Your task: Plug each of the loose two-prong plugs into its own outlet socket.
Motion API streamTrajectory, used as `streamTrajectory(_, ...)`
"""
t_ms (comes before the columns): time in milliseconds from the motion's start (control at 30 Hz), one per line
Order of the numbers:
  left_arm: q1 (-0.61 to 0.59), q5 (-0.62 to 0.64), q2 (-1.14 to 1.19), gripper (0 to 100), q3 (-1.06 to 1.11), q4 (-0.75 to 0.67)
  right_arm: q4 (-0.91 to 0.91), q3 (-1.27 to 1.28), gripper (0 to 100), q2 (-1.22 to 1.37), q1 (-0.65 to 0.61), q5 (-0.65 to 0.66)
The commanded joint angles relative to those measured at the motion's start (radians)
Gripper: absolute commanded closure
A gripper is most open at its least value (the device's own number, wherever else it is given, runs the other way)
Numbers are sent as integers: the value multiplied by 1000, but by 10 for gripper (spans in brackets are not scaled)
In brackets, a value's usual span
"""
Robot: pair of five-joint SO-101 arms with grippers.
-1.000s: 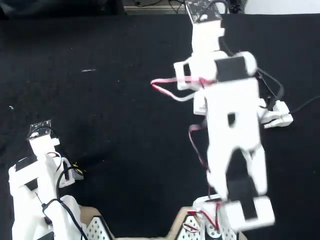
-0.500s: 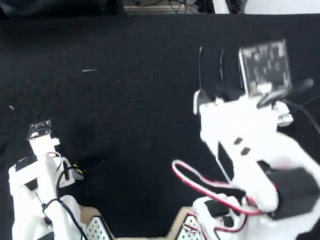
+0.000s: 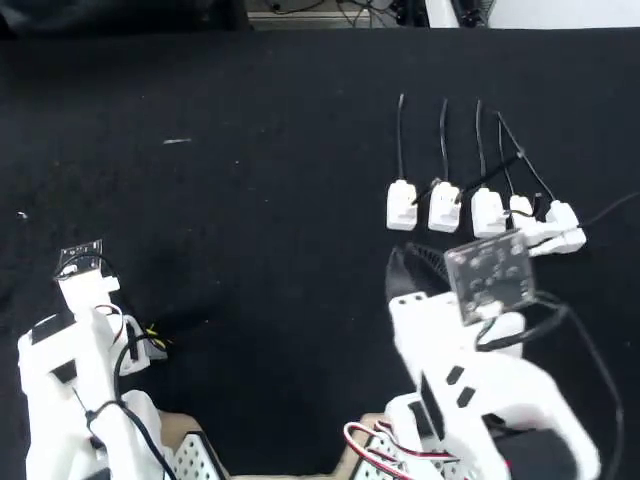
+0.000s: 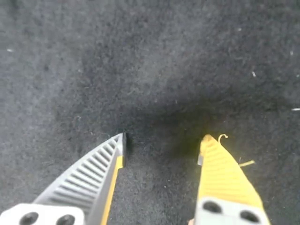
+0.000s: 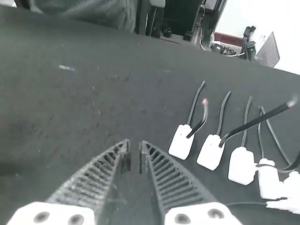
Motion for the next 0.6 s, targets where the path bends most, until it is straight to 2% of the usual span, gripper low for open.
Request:
streamTrajectory(0,-25,17,-112,741,33,-46,-55,120,977,-76,-9,12)
streamTrajectory(100,-24,17,-270,755,97,-35,-55,162,977,-73,-12,12)
streamTrajectory(300,-22,17,-605,892,193,60,-52,219,977,-51,-15,14)
streamTrajectory(467,-22,17,-816,916,249,135,-46,280,978,-96,-14,2)
streamTrajectory(567,-22,17,-911,966,271,175,-54,326,977,-162,-14,-51)
